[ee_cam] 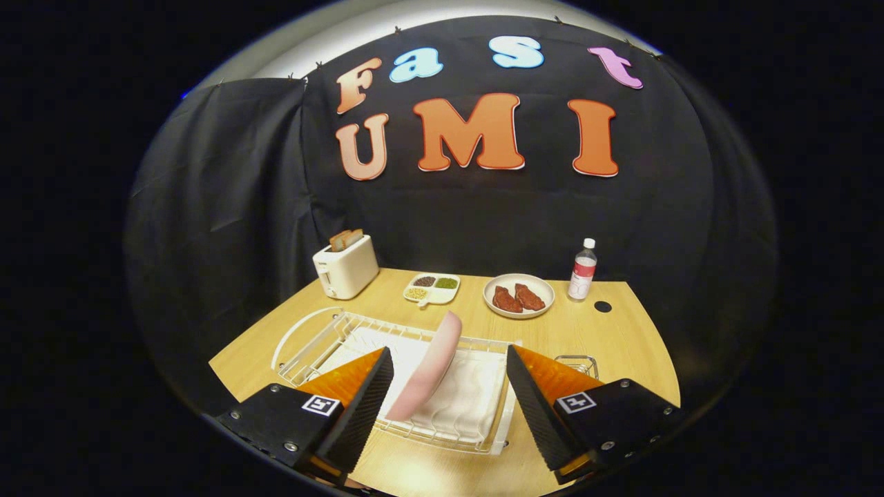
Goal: Take the plate from the dish rack, then take the spoon from the basket and place it into the plate.
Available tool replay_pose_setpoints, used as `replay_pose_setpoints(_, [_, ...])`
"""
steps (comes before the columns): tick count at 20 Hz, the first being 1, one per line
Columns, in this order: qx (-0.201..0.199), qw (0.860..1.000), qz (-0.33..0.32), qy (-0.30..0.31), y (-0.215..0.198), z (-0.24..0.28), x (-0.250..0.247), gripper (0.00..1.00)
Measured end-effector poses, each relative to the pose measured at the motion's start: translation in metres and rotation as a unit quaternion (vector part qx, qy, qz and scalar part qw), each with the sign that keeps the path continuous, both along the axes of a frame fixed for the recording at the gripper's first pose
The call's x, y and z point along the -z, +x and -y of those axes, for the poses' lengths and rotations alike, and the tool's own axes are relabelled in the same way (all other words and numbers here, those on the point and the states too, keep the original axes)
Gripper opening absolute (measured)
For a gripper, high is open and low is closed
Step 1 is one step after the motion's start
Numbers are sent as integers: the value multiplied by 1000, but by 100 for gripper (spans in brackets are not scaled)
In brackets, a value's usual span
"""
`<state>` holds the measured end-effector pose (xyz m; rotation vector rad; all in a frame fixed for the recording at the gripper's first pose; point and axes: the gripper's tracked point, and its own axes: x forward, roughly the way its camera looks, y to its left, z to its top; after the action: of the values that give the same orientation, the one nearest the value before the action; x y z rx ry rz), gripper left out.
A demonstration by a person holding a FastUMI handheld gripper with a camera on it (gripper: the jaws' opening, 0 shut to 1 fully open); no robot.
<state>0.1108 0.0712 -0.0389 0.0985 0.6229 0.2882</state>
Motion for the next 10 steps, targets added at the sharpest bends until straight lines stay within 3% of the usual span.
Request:
replay_pose_setpoints(5, [-12, 993, -95, 64, 15, -17, 25, 96])
replay_pose_setpoints(10, [-11, 984, -159, 83, 23, -29, 47, 92])
